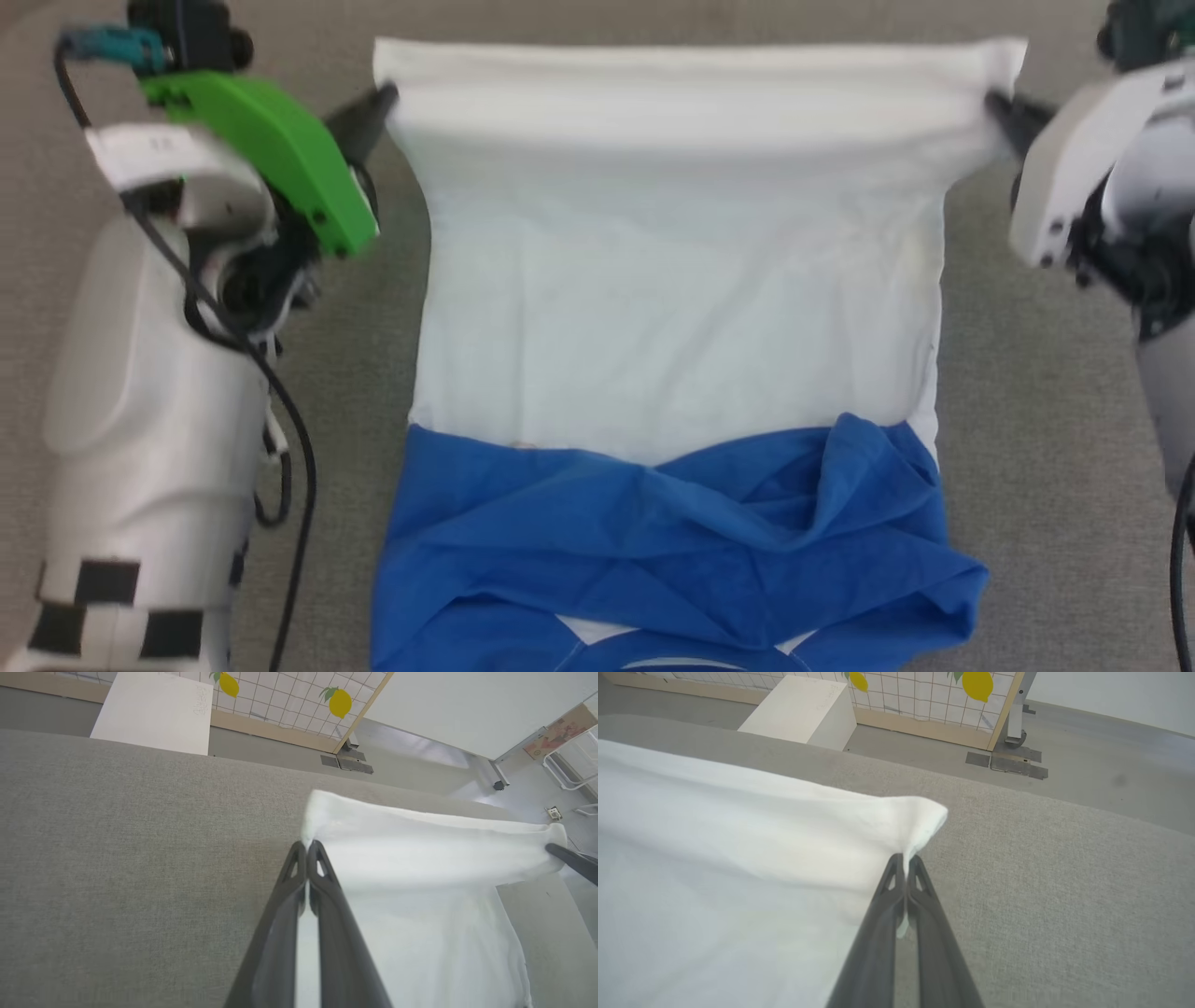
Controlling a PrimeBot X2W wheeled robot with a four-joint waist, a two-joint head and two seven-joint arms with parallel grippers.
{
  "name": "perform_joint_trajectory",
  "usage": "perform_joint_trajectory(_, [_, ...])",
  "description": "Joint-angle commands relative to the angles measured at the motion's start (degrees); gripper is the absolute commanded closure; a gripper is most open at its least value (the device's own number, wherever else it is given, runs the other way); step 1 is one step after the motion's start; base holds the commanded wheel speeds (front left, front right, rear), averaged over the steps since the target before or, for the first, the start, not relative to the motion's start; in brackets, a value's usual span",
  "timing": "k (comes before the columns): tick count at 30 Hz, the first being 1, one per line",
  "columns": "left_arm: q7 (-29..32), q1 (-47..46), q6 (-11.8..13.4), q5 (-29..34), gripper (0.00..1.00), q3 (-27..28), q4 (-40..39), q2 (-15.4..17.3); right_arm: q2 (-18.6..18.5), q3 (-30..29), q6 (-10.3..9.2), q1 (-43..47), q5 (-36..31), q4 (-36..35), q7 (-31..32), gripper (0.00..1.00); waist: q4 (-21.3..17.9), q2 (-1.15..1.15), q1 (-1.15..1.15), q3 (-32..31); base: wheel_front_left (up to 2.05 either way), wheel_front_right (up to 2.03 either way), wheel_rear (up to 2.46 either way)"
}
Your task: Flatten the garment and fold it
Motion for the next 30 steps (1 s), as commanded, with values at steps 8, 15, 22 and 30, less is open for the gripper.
perform_joint_trajectory(8, [-0.98,18.01,0.14,-2.20,1.00,-0.55,-11.55,1.13,-0.81,-3.95,-0.10,18.76,3.17,-9.07,0.55,1.00,1.75,0.00,0.00,-15.82,0.00,0.00,0.00])
perform_joint_trajectory(15, [-2.41,33.60,3.31,-4.22,1.00,1.14,-19.42,0.65,2.85,-9.91,-0.10,33.57,3.21,-17.86,2.90,1.00,2.04,0.00,0.00,-19.31,0.00,0.00,0.00])
perform_joint_trajectory(22, [-5.36,45.69,5.34,-6.68,1.00,3.23,-23.99,-1.29,7.06,-15.86,-0.10,45.18,1.65,-25.91,5.96,1.00,2.62,0.00,0.00,-21.42,0.00,0.00,0.00])
perform_joint_trajectory(30, [-6.64,55.03,7.39,-7.99,1.00,4.47,-27.08,-2.42,11.13,-19.56,-0.10,55.39,0.28,-31.91,10.03,1.00,2.93,0.00,0.00,-22.85,0.00,0.00,0.00])
